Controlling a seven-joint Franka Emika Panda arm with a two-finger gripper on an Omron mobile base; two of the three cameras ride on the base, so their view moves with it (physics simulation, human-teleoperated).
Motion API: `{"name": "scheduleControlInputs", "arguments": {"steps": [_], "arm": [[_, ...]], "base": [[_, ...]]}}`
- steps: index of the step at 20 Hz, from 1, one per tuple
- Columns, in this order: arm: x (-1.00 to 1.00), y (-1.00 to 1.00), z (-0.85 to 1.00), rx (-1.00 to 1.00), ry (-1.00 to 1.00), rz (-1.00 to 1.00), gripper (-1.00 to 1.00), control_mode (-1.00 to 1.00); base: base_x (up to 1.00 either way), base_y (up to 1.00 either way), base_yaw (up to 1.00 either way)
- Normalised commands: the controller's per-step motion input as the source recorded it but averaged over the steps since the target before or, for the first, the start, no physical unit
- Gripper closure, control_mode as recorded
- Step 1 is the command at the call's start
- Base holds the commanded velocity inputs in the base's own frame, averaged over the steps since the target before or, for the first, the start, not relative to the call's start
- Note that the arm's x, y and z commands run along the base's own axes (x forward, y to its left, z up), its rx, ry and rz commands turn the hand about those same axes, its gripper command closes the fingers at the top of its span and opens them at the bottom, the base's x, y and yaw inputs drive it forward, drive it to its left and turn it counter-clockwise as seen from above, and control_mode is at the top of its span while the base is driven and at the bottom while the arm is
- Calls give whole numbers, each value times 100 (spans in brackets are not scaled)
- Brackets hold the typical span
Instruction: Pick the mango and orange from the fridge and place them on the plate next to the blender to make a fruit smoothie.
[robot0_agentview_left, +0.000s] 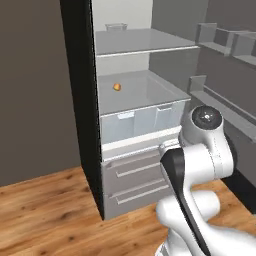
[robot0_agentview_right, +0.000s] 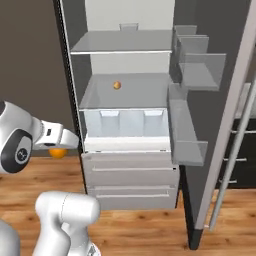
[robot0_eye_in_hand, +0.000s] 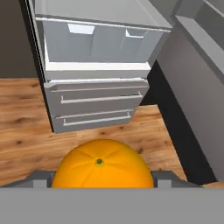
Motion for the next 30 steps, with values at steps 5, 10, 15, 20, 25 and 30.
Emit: {"name": "scheduleControlInputs", "arguments": {"steps": [5, 10, 15, 20, 25, 30], "arm": [[0, 0, 0, 0, 0, 0, 100, 100], [0, 0, 0, 0, 0, 0, 100, 100], [0, 0, 0, 0, 0, 0, 100, 100], [0, 0, 0, 0, 0, 0, 100, 100], [0, 0, 0, 0, 0, 0, 100, 100], [0, 0, 0, 0, 0, 0, 100, 100]], "base": [[-70, 48, -53], [-53, 18, -58], [-35, 8, -71], [-9, 8, -83], [1, -6, -73], [4, 0, -74]]}}
